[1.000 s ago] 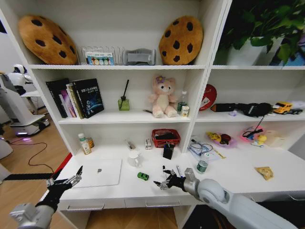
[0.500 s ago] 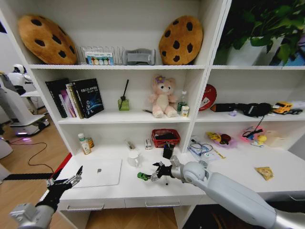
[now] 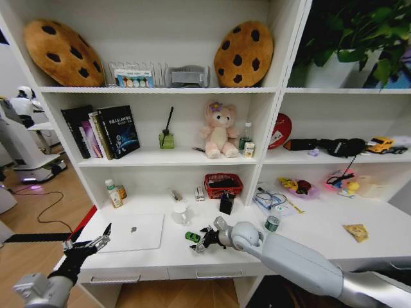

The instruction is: Organize the objects on the table.

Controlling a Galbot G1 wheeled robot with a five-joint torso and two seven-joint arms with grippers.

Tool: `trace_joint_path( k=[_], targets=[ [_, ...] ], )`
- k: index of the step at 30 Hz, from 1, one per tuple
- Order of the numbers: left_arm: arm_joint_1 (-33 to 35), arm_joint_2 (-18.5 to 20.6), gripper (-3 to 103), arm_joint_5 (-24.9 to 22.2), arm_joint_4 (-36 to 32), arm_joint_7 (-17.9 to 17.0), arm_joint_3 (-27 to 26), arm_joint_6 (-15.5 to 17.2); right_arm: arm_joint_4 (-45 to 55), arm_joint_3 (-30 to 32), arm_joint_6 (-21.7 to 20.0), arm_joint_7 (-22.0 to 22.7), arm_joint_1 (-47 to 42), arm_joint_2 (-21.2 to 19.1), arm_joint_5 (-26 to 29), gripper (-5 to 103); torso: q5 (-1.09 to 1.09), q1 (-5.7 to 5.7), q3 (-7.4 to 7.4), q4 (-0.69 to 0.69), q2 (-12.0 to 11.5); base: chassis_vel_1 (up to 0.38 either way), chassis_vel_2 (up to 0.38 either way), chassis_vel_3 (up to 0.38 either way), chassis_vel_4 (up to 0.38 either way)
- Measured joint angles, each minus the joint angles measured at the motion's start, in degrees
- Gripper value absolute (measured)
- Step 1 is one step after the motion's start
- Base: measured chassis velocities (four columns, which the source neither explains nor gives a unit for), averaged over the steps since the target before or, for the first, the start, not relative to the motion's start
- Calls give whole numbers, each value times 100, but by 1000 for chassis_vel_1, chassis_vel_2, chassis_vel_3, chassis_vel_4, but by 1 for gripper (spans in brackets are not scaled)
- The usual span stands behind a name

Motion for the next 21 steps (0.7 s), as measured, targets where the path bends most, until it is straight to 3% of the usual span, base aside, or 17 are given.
trace_joint_path(
  k=[9,14,18,21],
  targets=[
    [0,0,100,0,0,0,0,0,-126,-10,0,191,87,140,146,90,0,0,0,-1,0,0,0,0,0],
    [0,0,100,0,0,0,0,0,-155,-47,1,245,84,165,174,82,0,0,0,-1,1,0,0,0,0],
    [0,0,100,0,0,0,0,0,-175,-54,8,147,94,166,162,80,0,0,0,-1,0,0,0,0,0],
    [0,0,100,0,0,0,0,0,-262,-60,101,-194,132,150,-56,80,0,0,0,0,0,0,0,0,0]
  ],
)
